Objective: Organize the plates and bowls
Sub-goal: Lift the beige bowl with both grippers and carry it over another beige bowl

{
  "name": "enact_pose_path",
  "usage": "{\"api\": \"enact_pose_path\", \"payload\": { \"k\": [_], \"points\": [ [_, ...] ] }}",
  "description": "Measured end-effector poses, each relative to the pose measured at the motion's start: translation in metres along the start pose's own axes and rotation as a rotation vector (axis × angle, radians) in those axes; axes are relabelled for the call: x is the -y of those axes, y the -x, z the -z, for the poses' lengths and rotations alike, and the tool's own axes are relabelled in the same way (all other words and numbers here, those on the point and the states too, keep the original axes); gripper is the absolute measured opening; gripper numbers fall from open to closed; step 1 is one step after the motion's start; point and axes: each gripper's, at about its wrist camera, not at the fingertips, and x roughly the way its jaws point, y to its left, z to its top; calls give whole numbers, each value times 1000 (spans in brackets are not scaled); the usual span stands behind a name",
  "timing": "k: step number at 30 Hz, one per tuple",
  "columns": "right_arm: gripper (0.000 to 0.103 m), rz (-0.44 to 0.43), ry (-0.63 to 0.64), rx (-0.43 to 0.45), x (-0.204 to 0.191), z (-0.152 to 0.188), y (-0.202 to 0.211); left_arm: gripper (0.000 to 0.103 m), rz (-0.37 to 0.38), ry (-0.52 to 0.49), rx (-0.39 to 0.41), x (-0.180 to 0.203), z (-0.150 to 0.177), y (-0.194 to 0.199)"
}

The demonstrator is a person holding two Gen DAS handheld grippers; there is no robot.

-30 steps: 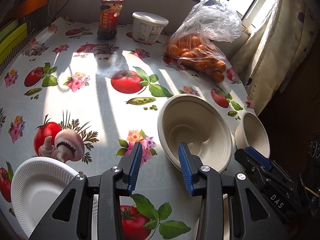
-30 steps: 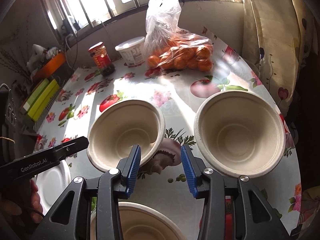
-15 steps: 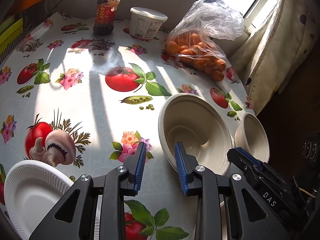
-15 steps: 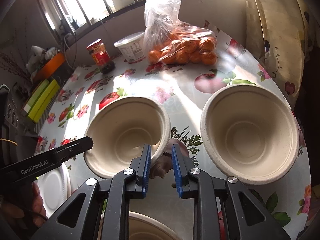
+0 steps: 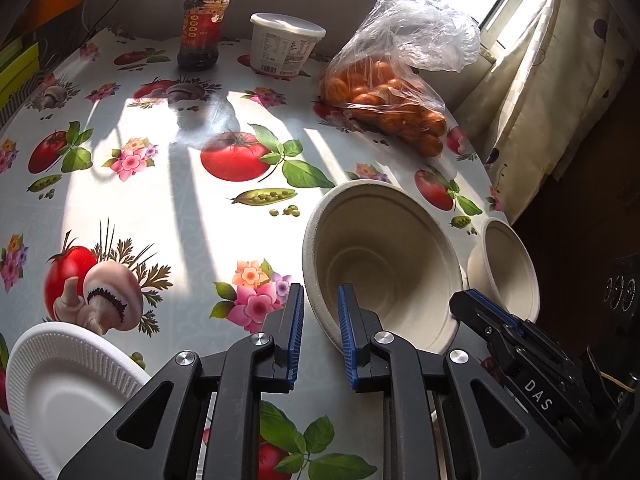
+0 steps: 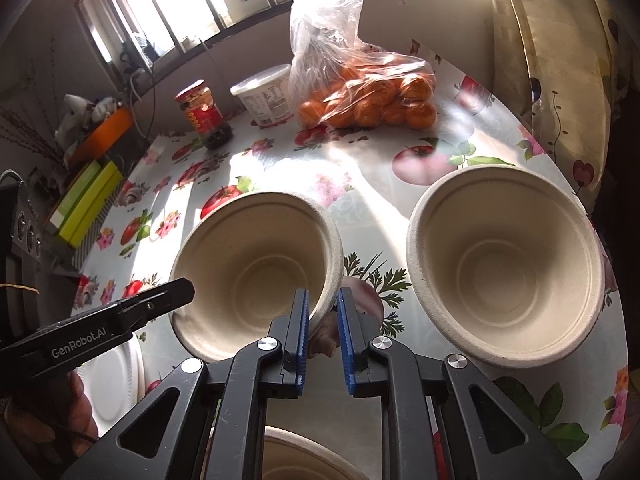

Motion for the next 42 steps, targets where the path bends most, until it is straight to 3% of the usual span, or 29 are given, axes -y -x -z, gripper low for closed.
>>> {"api": "enact_pose_path", "payload": {
  "k": [23,42],
  "points": [
    [14,-15,-20,33,4,3,11,18,13,-18,5,7,6,5],
    [14,-10,-26,134,-8,25,71,18,58,-69,62,21,25,47]
  ]
}}
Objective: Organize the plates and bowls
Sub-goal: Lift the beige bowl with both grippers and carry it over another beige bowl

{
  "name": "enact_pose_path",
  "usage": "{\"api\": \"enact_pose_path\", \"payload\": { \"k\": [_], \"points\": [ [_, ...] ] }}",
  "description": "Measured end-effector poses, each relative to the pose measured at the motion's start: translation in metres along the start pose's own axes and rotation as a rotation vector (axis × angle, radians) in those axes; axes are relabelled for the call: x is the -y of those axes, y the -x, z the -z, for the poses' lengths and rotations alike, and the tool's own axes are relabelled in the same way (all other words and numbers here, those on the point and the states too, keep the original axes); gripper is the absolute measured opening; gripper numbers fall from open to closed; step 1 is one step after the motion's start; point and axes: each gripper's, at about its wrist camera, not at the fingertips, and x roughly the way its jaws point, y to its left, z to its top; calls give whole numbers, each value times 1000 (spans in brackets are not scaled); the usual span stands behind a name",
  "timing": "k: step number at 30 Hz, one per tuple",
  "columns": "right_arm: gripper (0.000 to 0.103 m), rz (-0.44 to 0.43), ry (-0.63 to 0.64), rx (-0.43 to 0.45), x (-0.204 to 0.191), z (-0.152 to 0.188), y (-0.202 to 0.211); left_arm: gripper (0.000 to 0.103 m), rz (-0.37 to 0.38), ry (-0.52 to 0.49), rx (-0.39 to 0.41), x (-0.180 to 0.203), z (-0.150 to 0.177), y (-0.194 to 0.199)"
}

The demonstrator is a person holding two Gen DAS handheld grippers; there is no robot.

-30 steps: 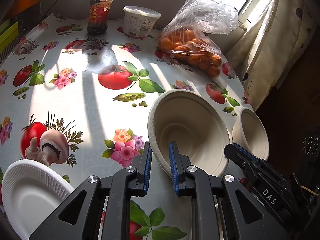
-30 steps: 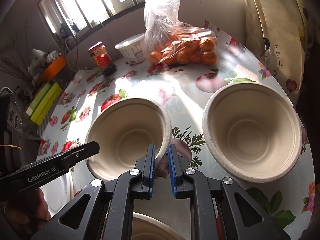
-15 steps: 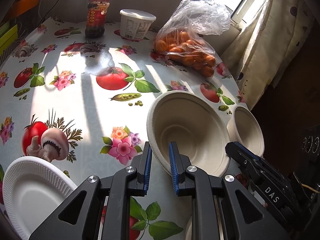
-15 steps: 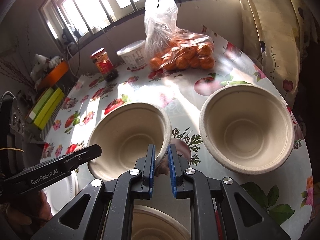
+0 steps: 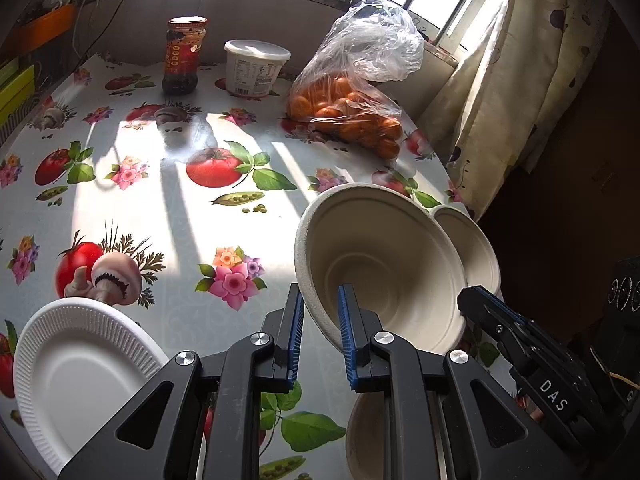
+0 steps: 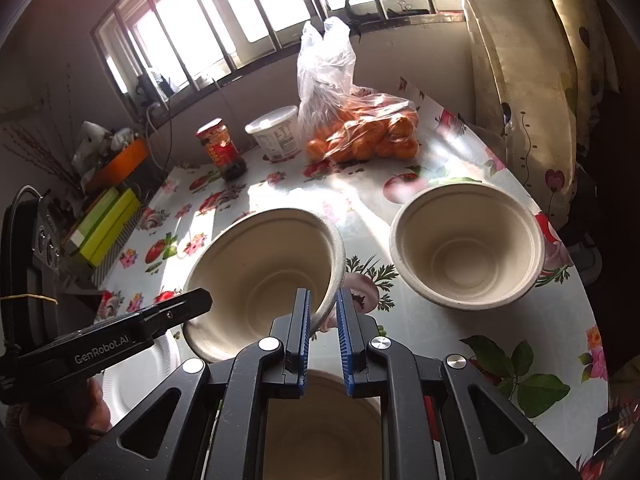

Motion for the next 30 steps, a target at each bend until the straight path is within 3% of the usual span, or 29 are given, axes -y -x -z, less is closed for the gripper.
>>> {"api": "enact_pose_path", "payload": {
  "k": [20,30],
  "points": [
    [14,48,-40,77,-2,40,65,18,86,-67,-4,24,37,32],
    [14,64,-53,71,-3,65,76,18,87,-86,-32,24,59,35]
  ]
}}
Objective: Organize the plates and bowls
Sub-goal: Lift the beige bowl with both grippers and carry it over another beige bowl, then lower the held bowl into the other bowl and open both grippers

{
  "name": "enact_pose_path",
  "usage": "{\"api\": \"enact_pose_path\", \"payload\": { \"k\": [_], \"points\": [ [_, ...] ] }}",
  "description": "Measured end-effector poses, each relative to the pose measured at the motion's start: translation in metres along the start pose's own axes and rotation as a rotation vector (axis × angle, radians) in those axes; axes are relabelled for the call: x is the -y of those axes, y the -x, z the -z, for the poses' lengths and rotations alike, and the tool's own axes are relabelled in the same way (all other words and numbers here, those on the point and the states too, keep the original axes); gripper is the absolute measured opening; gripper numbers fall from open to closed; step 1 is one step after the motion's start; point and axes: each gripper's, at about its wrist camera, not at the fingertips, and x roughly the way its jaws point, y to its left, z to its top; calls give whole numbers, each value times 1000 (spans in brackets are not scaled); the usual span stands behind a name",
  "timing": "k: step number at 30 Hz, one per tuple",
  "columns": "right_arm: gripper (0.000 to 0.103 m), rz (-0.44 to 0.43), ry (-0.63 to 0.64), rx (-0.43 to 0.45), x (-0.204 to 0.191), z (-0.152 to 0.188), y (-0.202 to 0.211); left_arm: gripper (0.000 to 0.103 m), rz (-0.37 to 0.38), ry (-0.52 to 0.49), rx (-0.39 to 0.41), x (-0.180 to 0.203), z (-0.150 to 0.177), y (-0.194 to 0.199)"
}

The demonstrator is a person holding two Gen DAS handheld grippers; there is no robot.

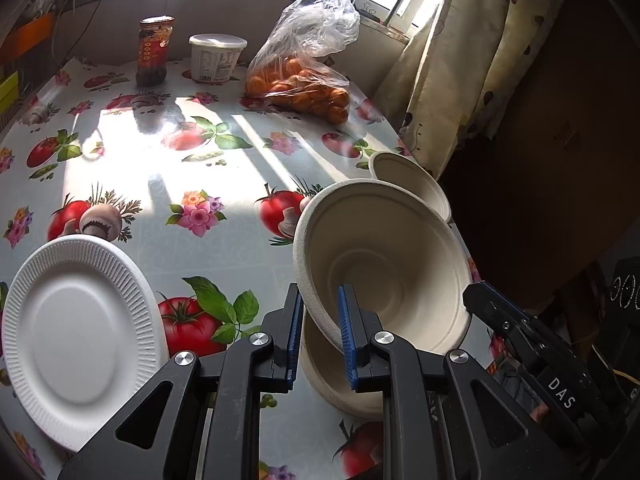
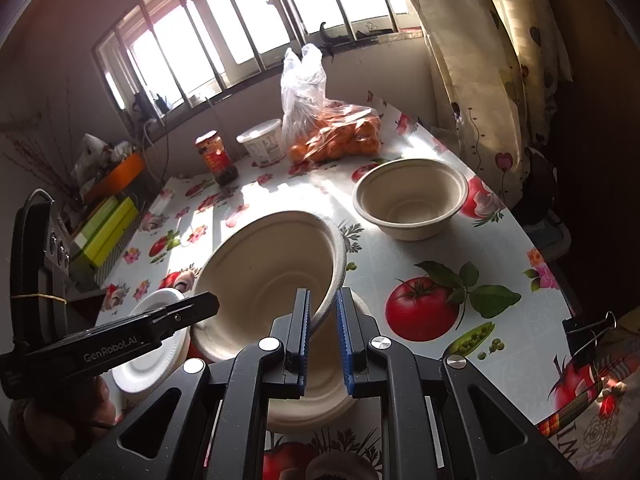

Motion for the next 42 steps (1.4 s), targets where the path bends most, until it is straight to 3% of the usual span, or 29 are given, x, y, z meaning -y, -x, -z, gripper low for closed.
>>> {"api": "enact_pose_path", "payload": {
  "k": [15,42],
  "points": [
    [14,23,-19,-23,7,21,4,18,-4,-24,-52,5,21,-8],
    [16,30,-37,-50,14,36,-1,18,-22,-31,-75,9,28,-16]
  ]
}}
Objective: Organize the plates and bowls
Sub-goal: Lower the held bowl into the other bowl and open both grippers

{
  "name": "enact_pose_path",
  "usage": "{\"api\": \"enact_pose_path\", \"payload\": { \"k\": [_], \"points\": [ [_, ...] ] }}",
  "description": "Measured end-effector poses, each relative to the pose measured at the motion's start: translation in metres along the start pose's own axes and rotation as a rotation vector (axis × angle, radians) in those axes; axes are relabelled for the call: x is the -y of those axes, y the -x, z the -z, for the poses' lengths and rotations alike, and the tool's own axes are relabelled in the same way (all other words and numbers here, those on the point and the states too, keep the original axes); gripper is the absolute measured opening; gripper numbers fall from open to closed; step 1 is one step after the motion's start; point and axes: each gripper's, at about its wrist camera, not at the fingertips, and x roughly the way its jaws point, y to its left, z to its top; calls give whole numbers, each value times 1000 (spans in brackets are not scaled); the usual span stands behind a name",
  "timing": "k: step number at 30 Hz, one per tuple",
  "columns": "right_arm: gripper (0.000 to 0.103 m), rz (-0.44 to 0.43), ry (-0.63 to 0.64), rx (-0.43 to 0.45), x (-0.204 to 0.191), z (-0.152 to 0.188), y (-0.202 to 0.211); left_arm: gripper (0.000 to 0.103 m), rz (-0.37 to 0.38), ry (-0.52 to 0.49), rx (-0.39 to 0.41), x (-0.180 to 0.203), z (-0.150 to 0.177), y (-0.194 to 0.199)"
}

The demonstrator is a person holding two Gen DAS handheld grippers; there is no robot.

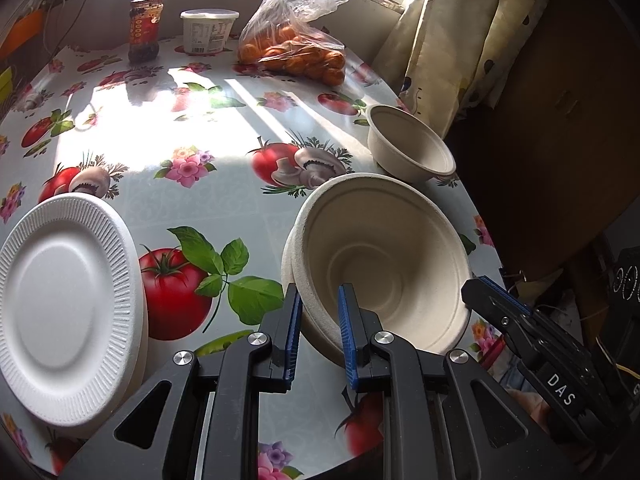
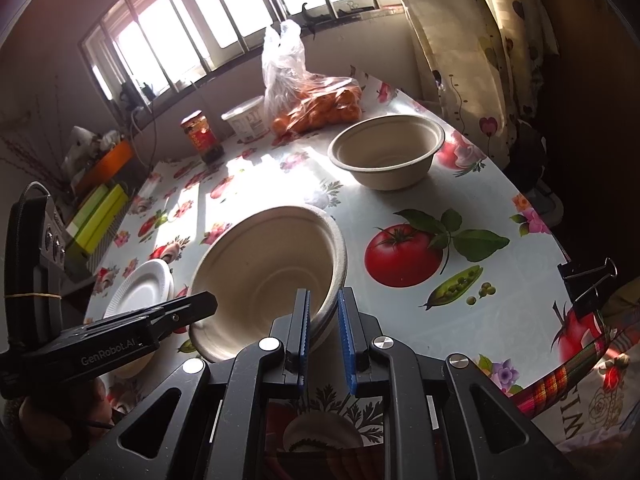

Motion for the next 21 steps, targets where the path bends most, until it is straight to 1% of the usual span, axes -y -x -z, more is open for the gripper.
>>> {"api": "enact_pose_path", "payload": {
  "k": [18,21],
  "points": [
    [16,-2,-3,-2,2,-1,-1,20,6,2,1,-1,0,0],
    [18,-3,-8,-2,1,0,-1,20,10,5,2,-1,0,0]
  ]
}}
